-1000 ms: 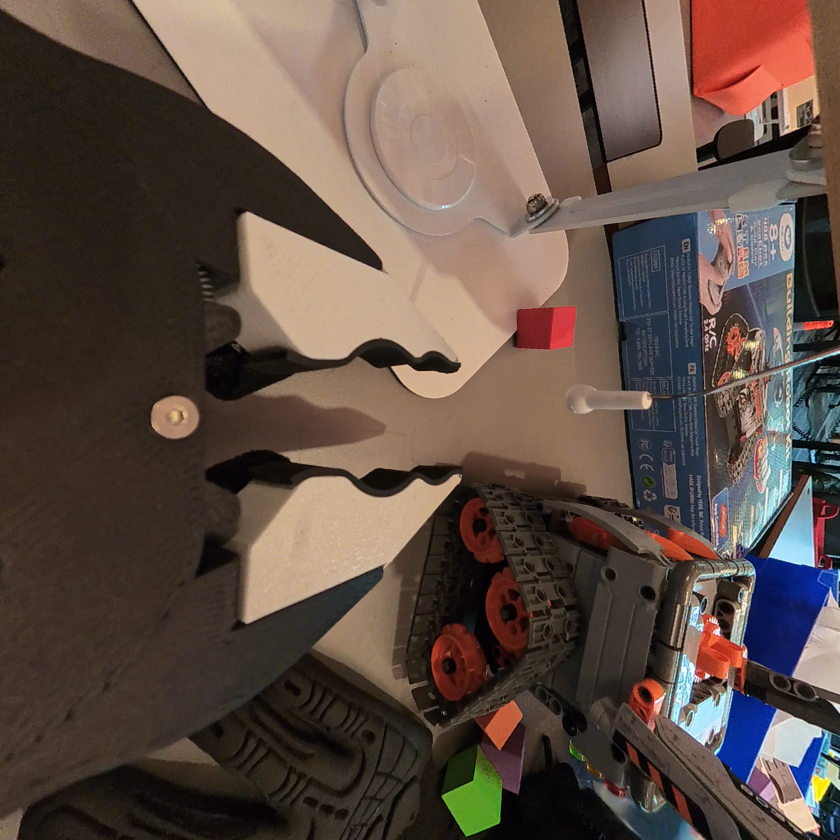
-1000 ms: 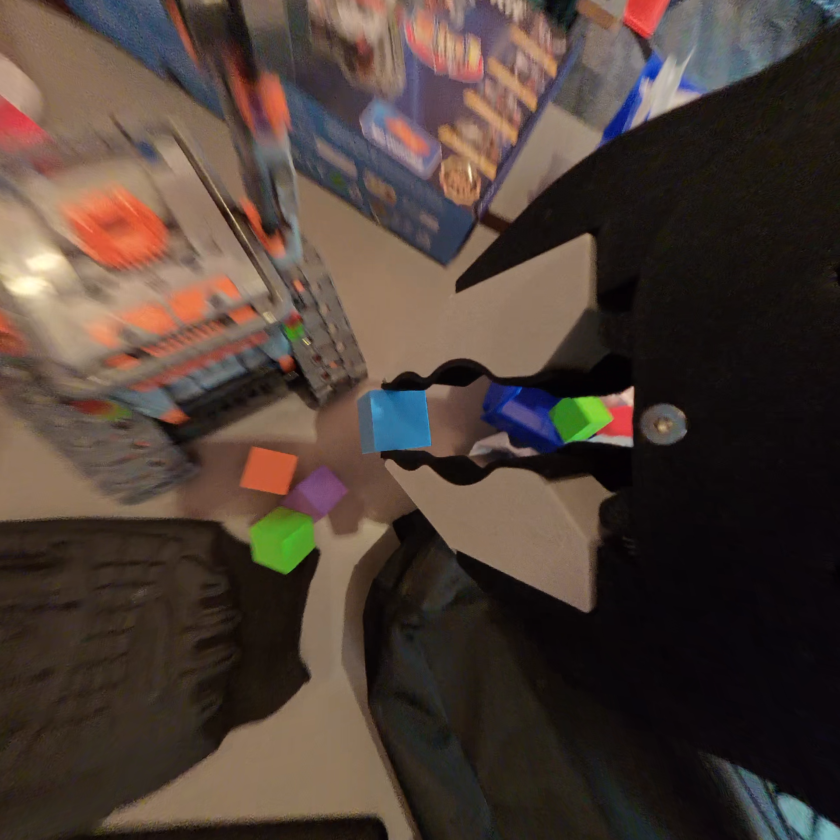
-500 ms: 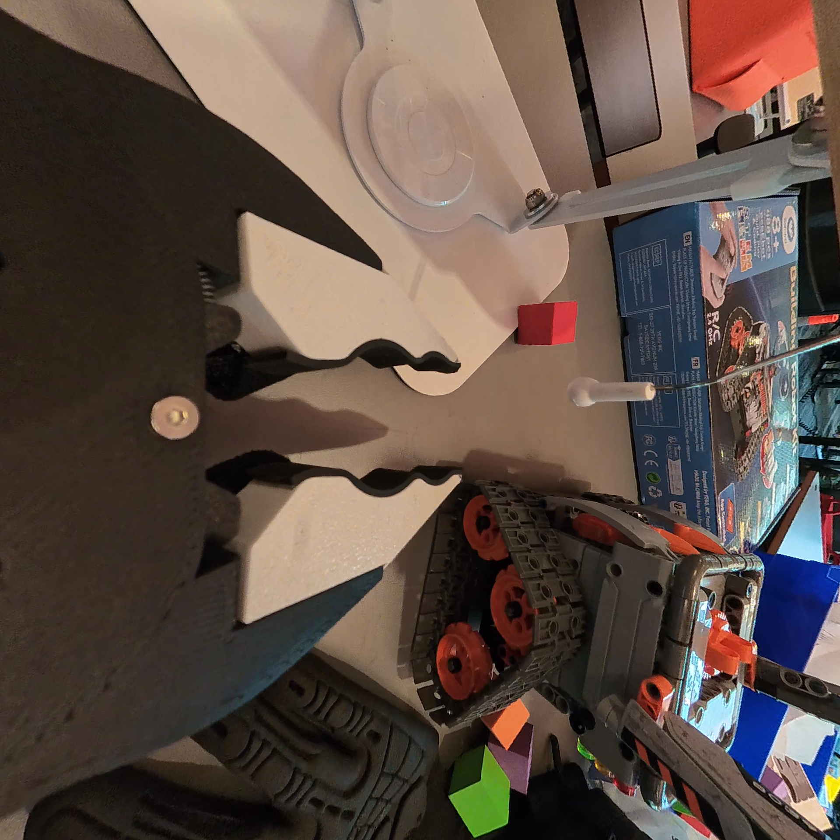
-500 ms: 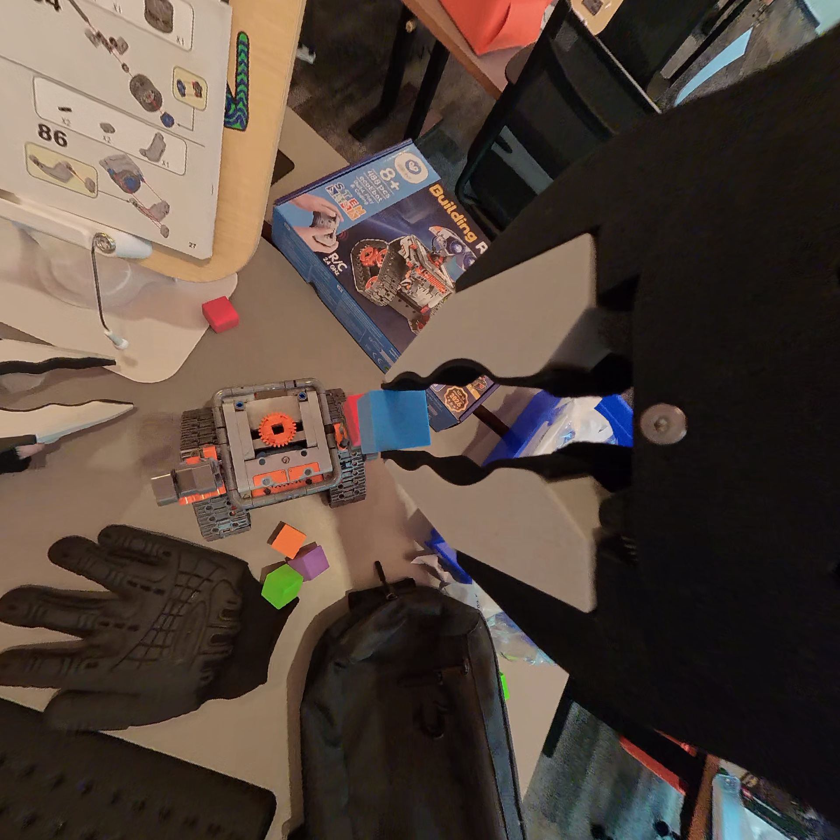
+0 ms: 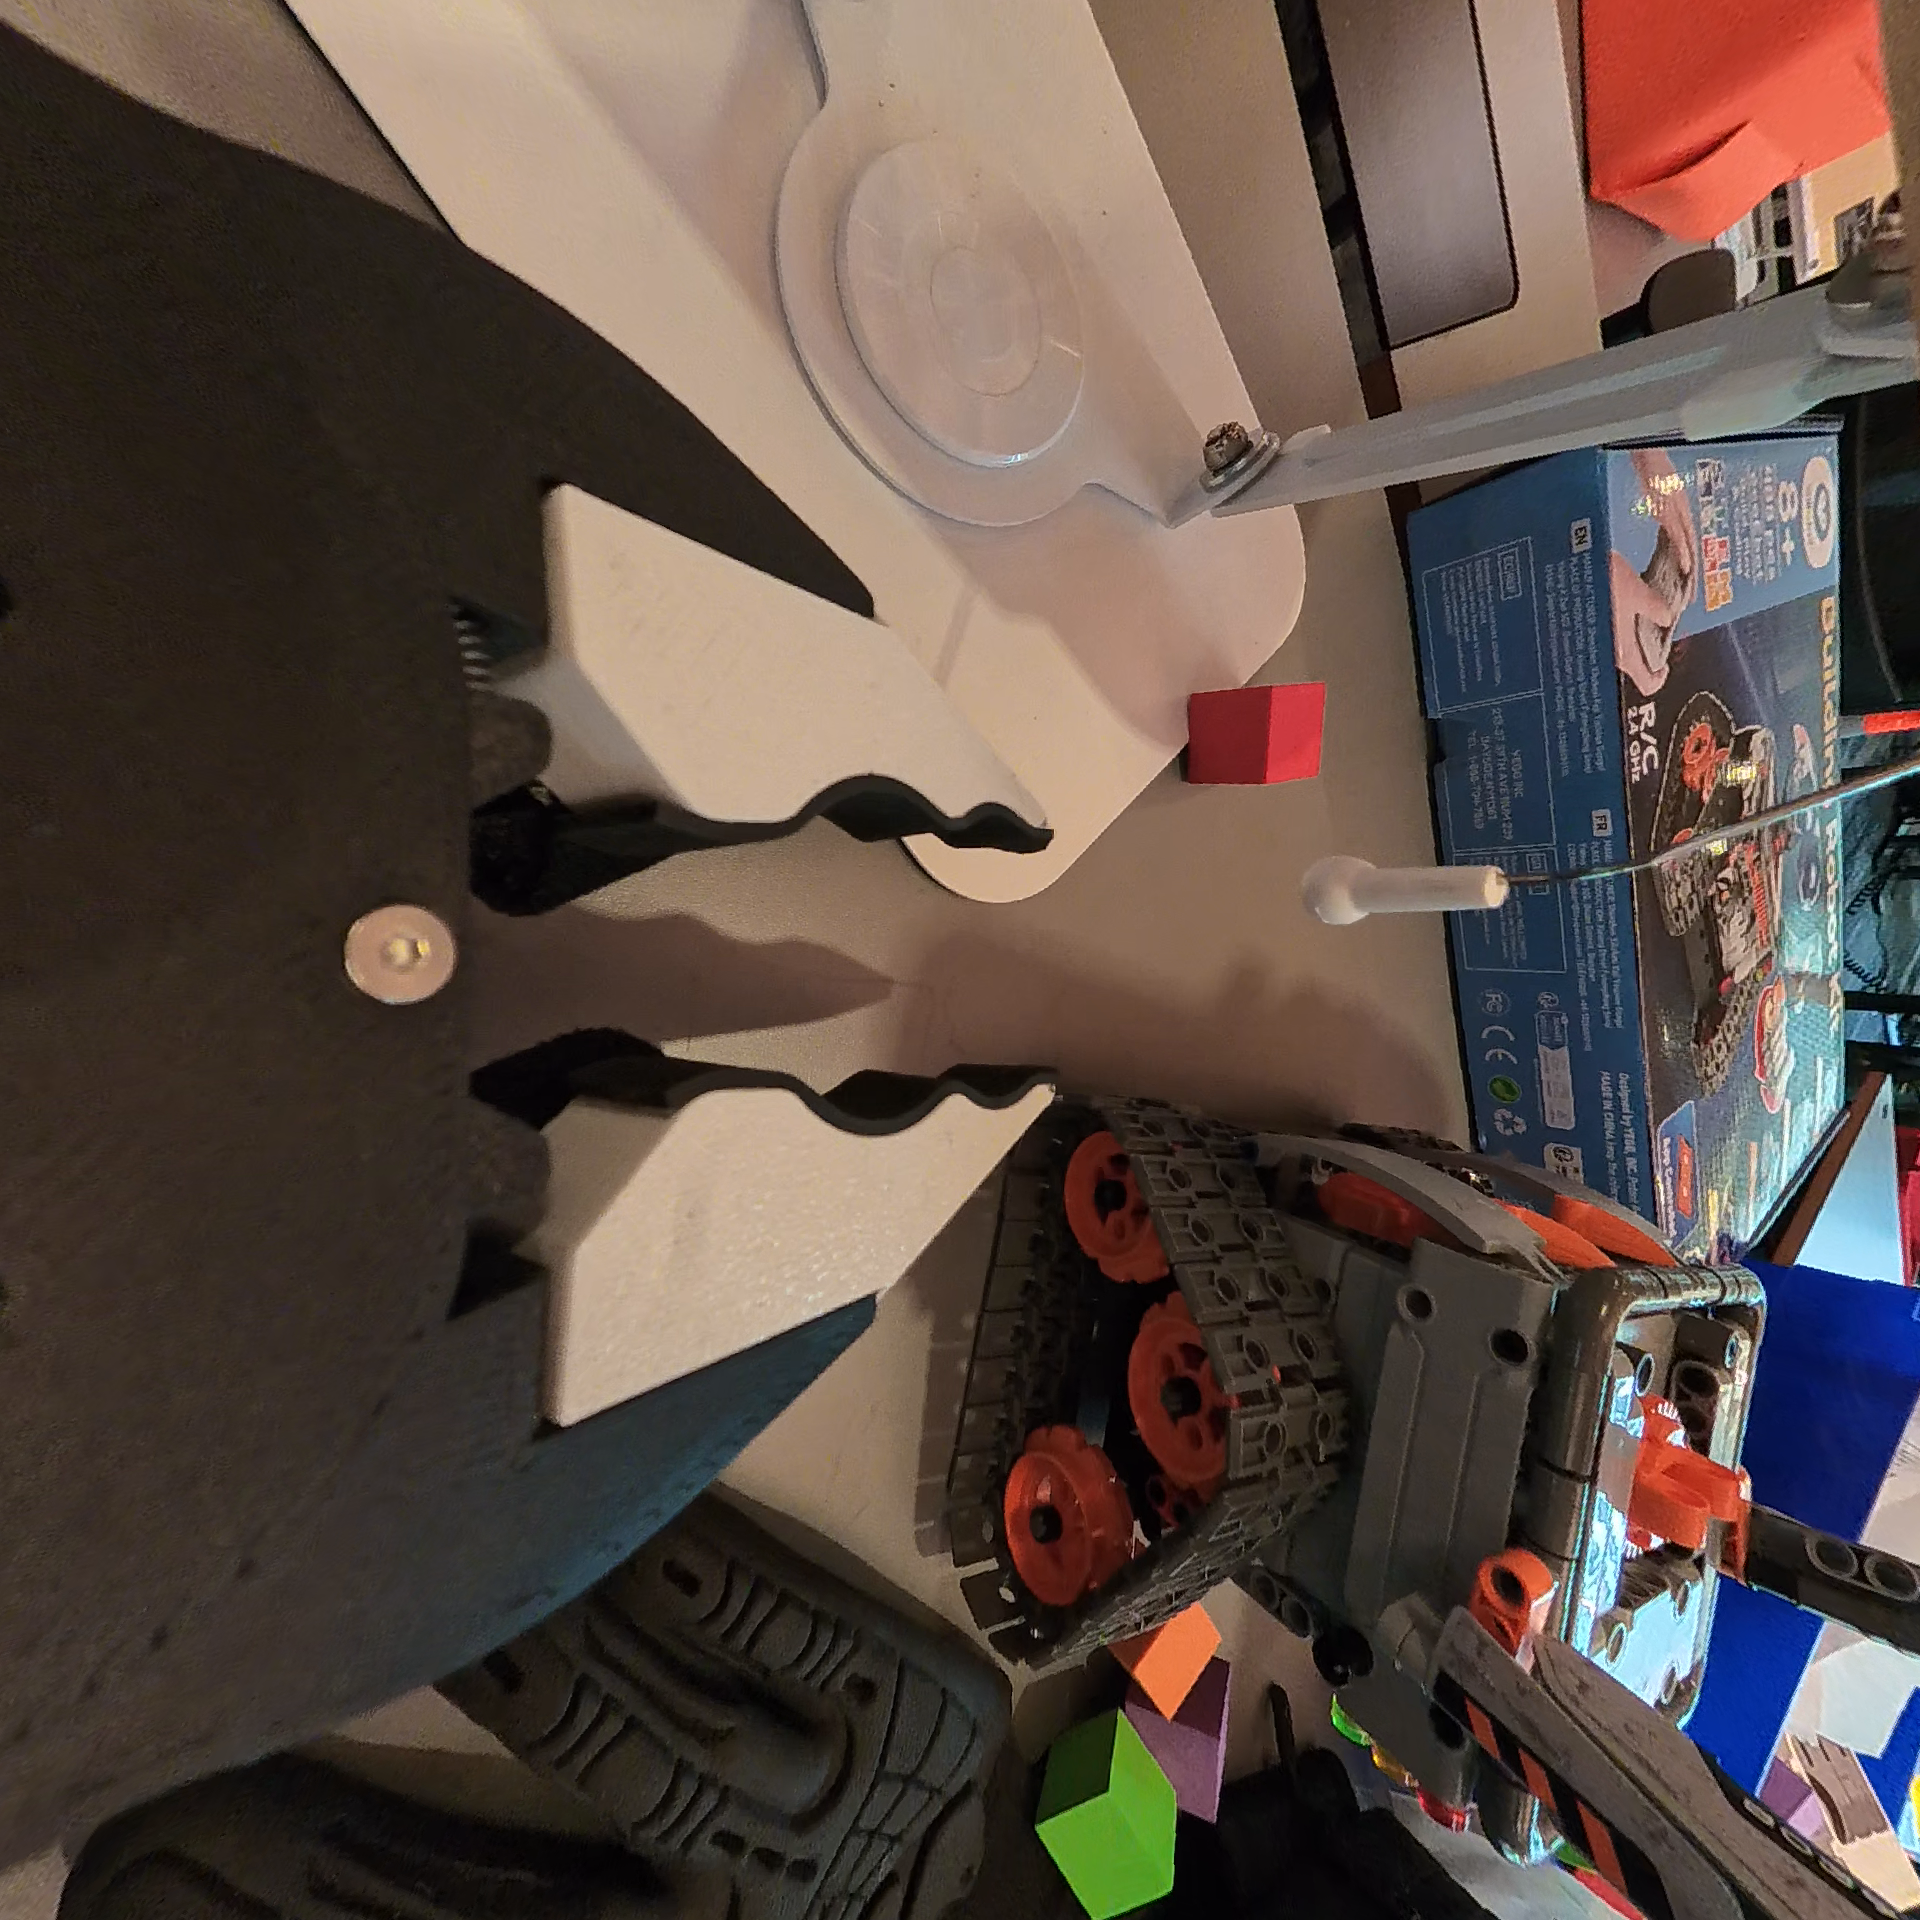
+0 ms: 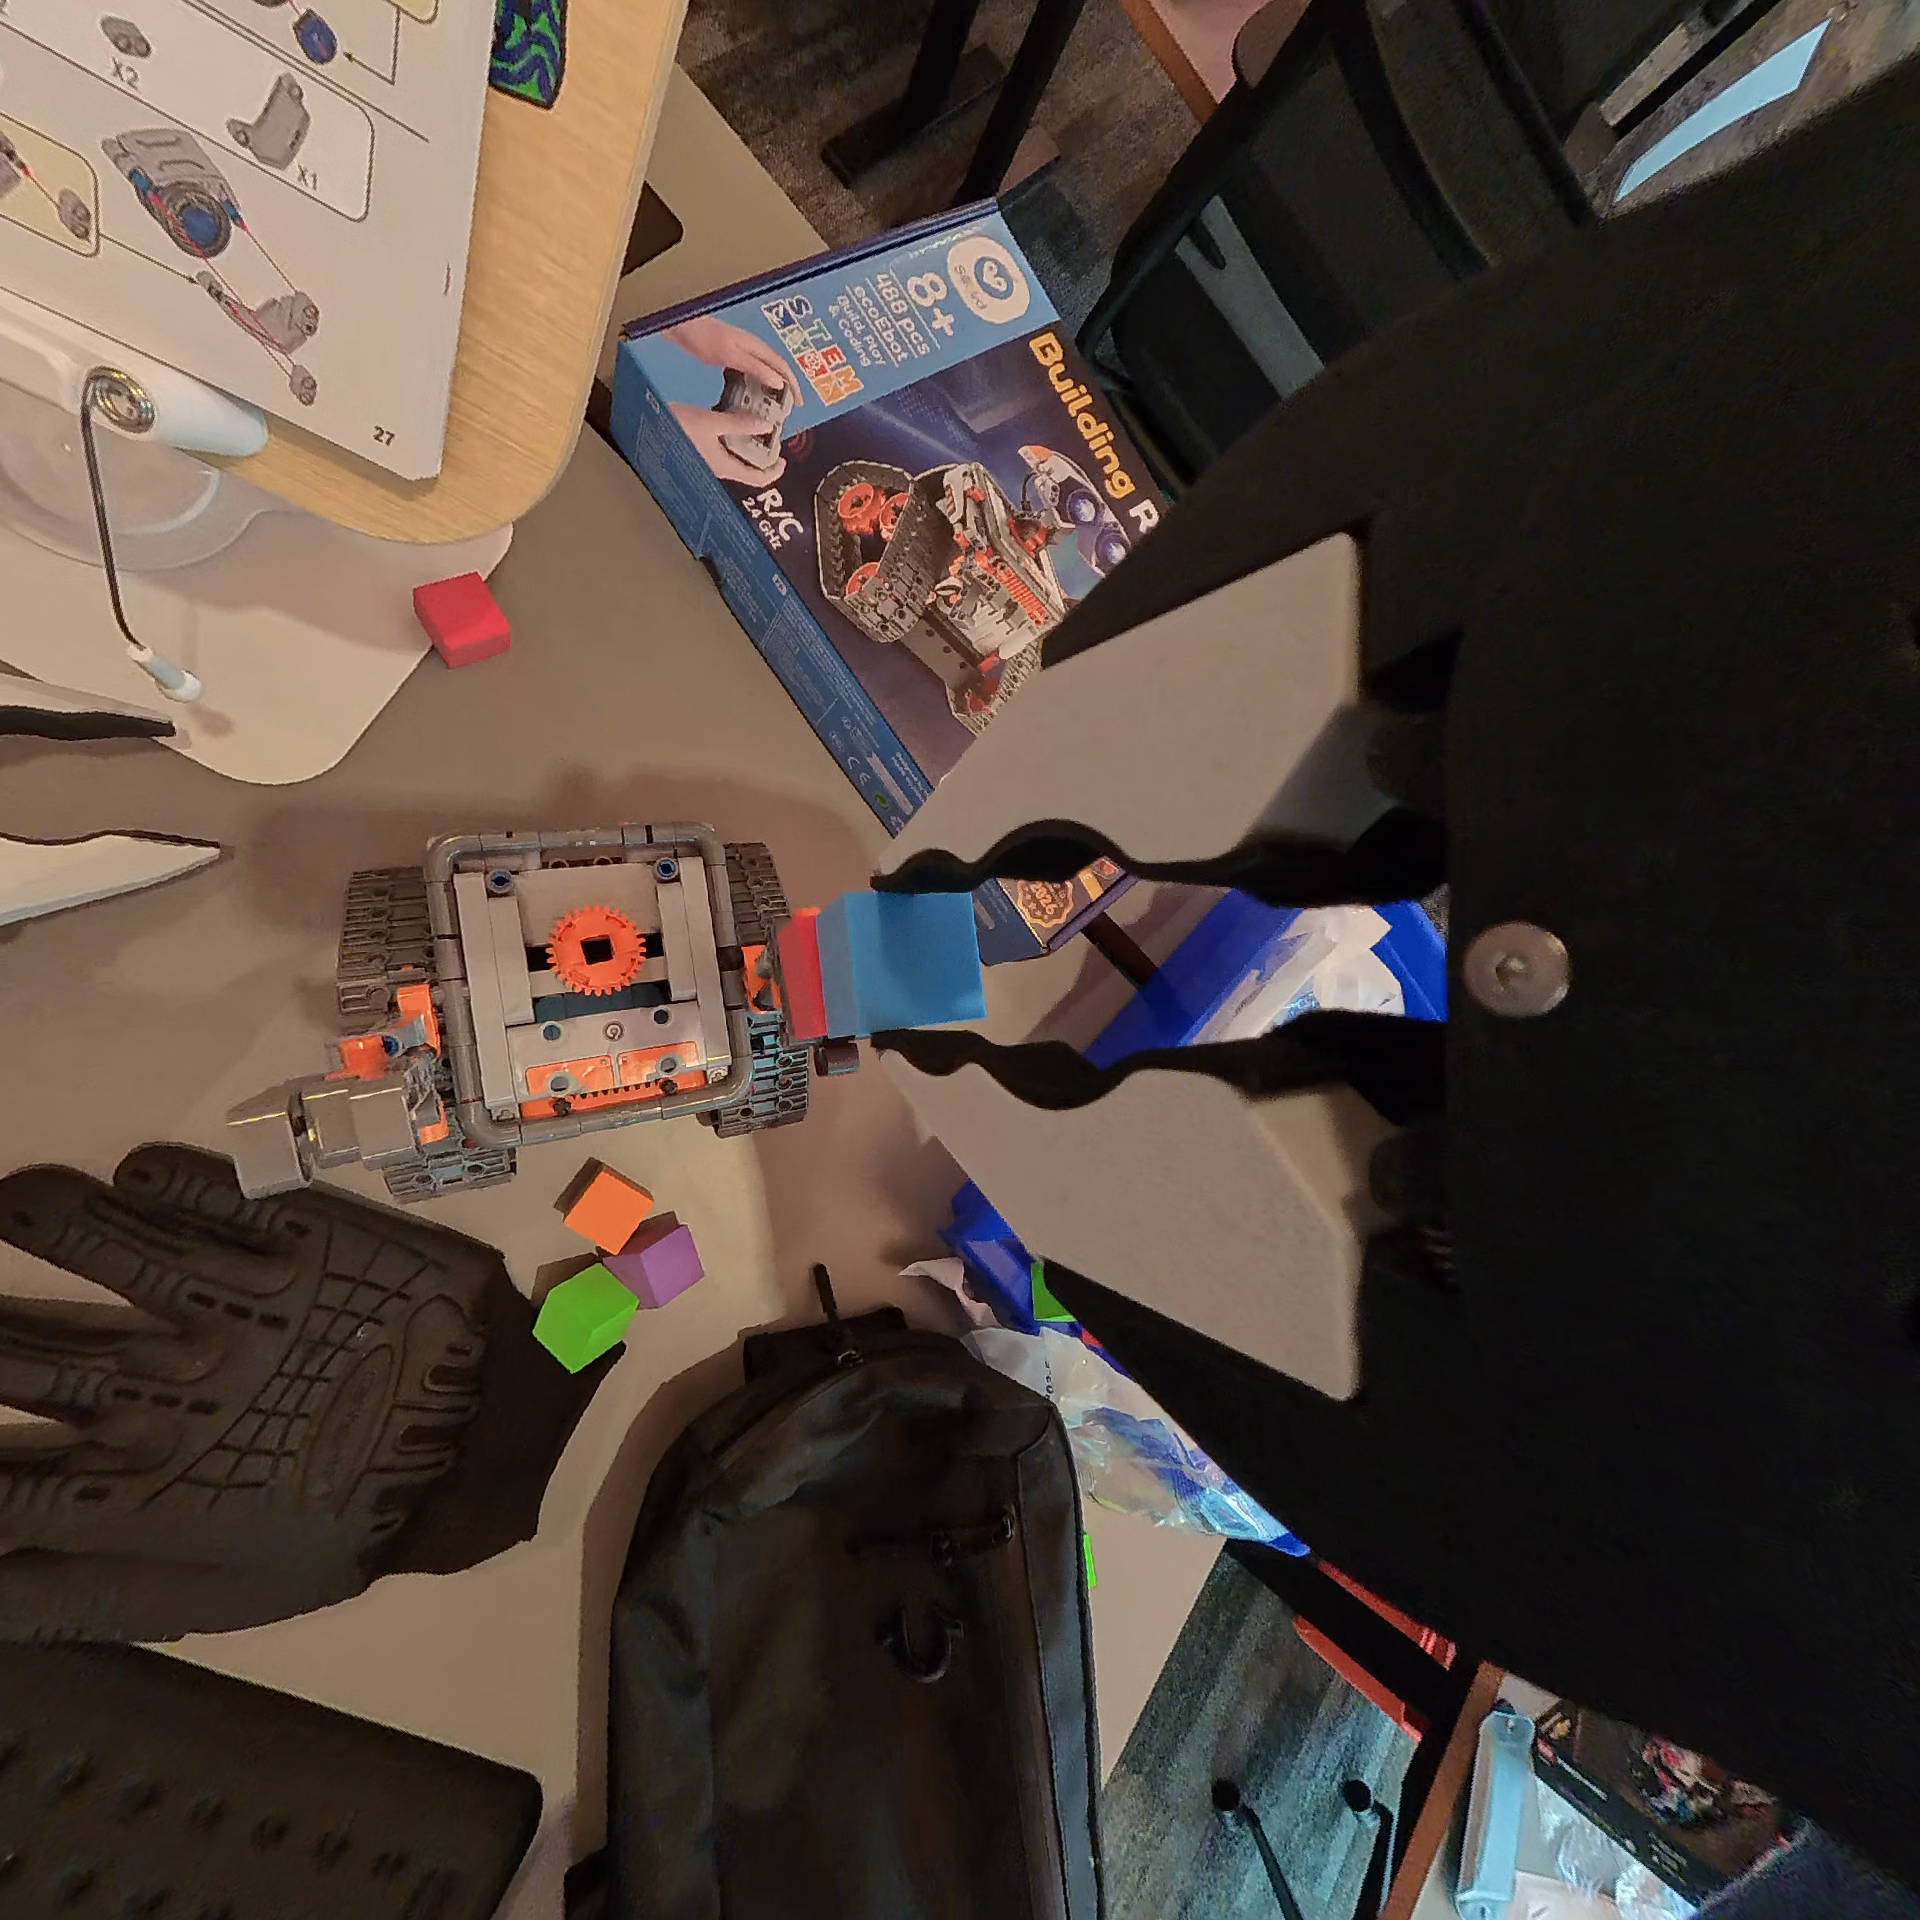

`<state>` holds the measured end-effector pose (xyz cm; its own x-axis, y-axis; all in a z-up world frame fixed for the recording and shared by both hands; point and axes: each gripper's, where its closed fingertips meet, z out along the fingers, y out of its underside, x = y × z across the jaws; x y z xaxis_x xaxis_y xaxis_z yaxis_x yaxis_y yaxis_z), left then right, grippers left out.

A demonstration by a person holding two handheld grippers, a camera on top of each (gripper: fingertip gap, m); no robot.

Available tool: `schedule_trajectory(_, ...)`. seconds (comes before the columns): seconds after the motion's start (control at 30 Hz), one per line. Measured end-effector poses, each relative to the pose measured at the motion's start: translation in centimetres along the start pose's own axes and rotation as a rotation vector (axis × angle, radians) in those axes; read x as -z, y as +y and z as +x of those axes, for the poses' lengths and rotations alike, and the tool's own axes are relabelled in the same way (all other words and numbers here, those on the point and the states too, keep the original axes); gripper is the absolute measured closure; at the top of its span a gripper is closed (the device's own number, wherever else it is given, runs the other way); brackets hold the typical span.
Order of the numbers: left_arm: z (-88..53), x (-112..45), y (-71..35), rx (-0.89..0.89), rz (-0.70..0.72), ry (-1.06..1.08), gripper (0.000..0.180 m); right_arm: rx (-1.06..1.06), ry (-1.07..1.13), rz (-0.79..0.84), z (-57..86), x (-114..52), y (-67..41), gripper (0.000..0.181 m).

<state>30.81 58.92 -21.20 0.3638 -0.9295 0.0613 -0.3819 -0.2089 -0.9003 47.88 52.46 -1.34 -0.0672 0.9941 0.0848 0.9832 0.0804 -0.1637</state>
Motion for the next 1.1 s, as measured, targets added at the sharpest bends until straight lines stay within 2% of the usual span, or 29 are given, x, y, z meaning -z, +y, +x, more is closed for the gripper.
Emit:
schedule_trajectory(0.47,0.0,0.0,0.1,-0.004,-0.004,-0.002,0.14,0.007,-0.024,-0.004,0.0,-0.3,-0.1,0.156)
schedule_trajectory(0.57,0.0,0.0,0.1,-0.002,-0.004,-0.001,0.14,-0.002,-0.005,-0.025,0.2,0.0,0.1,0.15)
schedule_trajectory(0.8,-0.1,0.1,0.0,-0.001,-0.001,0.0,0.141,-0.022,0.152,0.117,-1.1,4.6,-1.9,0.144)
schedule_trajectory(0.97,-0.1,0.1,-0.1,0.002,0.003,-0.003,0.141,-0.012,0.126,0.154,-8.2,3.1,-3.7,0.144)
schedule_trajectory(1.1,-0.1,0.1,-0.2,0.002,0.008,-0.002,0.141,-0.164,0.15,0.166,-10.9,-3.6,-3.8,0.144)
